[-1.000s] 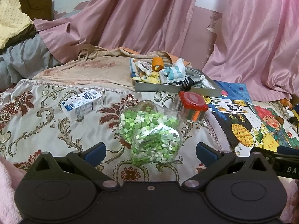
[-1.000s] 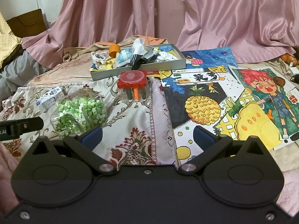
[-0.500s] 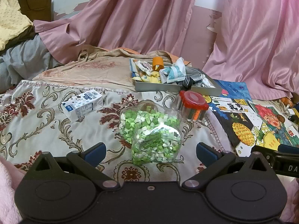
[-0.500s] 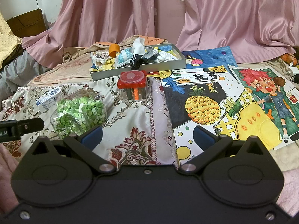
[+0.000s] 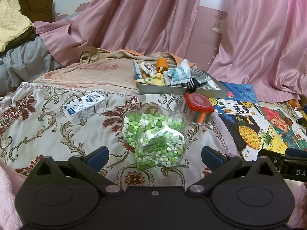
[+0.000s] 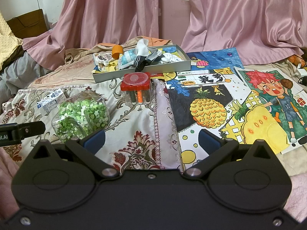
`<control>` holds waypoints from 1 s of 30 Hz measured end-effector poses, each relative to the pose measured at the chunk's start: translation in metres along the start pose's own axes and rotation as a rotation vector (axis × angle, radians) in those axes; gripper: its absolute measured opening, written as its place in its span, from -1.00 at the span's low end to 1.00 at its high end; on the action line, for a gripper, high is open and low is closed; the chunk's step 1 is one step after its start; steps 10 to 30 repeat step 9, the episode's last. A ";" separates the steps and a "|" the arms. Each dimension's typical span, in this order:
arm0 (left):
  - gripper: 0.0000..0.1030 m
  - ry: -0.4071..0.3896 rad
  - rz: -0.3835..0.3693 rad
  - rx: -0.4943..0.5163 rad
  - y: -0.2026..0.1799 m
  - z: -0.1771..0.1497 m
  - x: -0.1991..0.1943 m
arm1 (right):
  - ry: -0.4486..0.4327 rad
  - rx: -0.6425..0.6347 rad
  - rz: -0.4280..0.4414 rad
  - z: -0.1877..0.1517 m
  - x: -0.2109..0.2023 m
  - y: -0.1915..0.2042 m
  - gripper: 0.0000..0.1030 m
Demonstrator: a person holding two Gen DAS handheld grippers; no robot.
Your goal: Organize soft objects
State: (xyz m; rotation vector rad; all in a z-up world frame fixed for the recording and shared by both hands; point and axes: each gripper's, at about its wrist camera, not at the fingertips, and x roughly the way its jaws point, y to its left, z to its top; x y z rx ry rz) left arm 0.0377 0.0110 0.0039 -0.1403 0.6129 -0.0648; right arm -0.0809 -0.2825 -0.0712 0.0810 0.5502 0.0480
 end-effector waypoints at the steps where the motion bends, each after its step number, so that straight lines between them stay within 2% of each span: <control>1: 0.98 0.000 0.000 0.000 0.000 0.000 0.000 | 0.000 0.000 0.000 0.000 0.000 0.000 0.99; 9: 0.98 -0.022 -0.019 0.008 -0.001 0.000 -0.003 | 0.003 0.000 0.001 0.000 0.000 0.000 0.99; 30: 0.98 -0.022 -0.019 0.008 -0.001 0.000 -0.003 | 0.003 0.000 0.001 0.000 0.000 0.000 0.99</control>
